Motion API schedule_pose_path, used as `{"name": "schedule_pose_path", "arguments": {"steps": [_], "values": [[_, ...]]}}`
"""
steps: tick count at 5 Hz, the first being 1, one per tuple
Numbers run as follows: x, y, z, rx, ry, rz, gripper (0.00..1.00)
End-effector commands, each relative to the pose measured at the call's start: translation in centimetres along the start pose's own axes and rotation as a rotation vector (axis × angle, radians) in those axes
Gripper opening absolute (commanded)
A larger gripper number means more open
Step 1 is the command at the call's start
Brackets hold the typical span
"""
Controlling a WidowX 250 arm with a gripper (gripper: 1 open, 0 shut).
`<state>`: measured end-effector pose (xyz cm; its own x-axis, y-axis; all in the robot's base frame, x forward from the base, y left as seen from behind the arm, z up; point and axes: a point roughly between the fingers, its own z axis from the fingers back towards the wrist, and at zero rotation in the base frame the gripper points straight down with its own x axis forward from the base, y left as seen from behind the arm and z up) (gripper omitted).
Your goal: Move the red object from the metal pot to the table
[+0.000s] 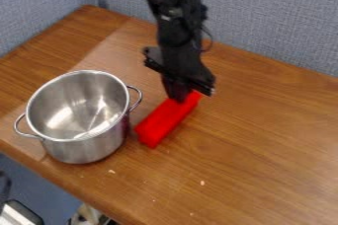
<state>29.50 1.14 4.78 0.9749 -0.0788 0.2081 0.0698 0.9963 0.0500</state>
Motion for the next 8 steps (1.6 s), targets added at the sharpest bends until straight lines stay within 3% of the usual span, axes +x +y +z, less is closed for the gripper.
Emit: {"name": "schedule_pose_path", "arguments": {"steps": [1,2,3,4,6,8], "values": [[-0.6,4.6,-1.3,0.012,0.029,0.054,0.0],[-1.2,7.6,-2.2,0.016,0.044,0.058,0.0],[-0.7,6.6,-2.3,0.007,0.038,0.054,0.0],[0.1,4.7,-2.3,-0.02,0.027,0.057,0.0],[1.3,3.0,-2.0,-0.053,-0.004,-0.03,0.0],[0.8,1.6,-3.2,-0.046,0.007,-0.043,0.0]]}}
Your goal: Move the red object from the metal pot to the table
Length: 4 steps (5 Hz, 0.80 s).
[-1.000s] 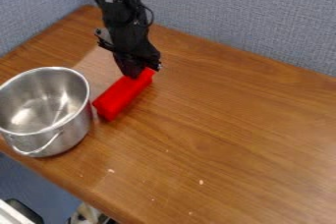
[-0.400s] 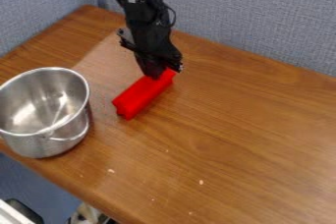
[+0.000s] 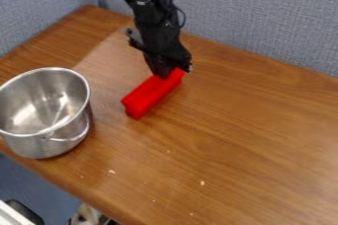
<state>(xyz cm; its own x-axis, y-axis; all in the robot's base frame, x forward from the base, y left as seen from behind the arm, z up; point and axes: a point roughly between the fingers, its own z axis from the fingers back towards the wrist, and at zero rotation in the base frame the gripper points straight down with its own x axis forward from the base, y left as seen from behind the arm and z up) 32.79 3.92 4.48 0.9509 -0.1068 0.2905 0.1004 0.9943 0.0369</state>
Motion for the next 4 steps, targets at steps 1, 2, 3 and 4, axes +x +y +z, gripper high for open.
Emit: {"name": "schedule_pose_path", "arguments": {"steps": [1,2,3,4], "values": [[-2.5,-1.3,-1.8,-0.022,0.099,-0.045,1.0],[-2.6,-1.2,-0.4,-0.004,0.083,-0.087,0.0],[-3.2,-1.7,1.3,0.01,0.064,-0.14,0.0],[-3.1,-2.4,3.6,0.016,0.048,-0.162,0.0]]}}
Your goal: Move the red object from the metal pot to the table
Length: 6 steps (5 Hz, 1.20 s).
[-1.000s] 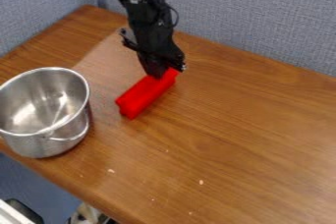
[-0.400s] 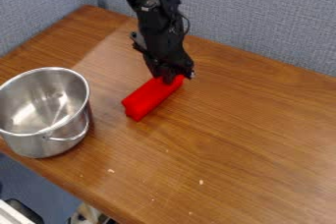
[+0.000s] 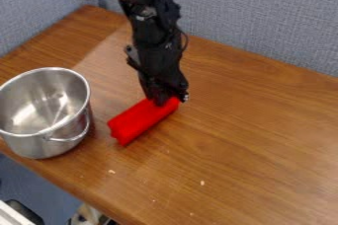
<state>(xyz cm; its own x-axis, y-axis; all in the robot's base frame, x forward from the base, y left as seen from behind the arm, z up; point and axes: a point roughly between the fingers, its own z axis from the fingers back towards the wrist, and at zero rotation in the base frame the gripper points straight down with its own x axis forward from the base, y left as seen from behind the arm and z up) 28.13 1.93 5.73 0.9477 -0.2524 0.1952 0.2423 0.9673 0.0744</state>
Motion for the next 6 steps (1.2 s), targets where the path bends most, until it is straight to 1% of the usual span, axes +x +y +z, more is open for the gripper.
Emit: {"name": "schedule_pose_path", "arguments": {"steps": [1,2,3,4,5,6], "values": [[0.6,0.4,2.8,0.012,-0.035,0.017,0.0],[0.6,1.1,3.7,0.007,-0.049,0.023,0.0],[-0.2,1.3,2.6,0.005,-0.028,0.013,0.0],[-0.8,1.1,1.8,0.0,0.013,-0.032,0.0],[-1.1,0.6,0.9,-0.008,0.048,-0.08,0.0],[-1.6,-0.3,0.0,-0.004,0.071,-0.106,0.0]]}}
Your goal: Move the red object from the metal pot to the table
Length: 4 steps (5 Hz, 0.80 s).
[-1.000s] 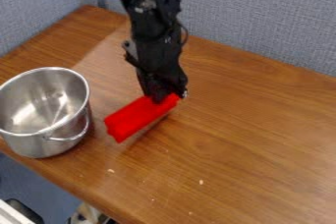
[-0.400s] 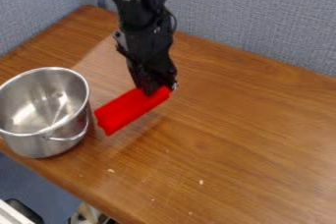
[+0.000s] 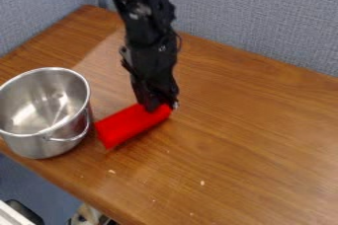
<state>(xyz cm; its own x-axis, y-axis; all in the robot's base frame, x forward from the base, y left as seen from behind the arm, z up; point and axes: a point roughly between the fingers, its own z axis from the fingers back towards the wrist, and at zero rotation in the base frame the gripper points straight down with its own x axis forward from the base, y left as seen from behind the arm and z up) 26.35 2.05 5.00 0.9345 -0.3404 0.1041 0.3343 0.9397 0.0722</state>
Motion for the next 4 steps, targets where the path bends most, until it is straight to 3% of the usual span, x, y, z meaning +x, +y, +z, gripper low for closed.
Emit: {"name": "schedule_pose_path", "arguments": {"steps": [1,2,4], "values": [[0.5,0.9,2.5,0.032,-0.049,0.004,0.0],[0.5,0.0,3.3,0.032,-0.064,-0.016,0.0],[0.5,-1.9,1.7,0.022,-0.038,-0.05,0.0]]}}
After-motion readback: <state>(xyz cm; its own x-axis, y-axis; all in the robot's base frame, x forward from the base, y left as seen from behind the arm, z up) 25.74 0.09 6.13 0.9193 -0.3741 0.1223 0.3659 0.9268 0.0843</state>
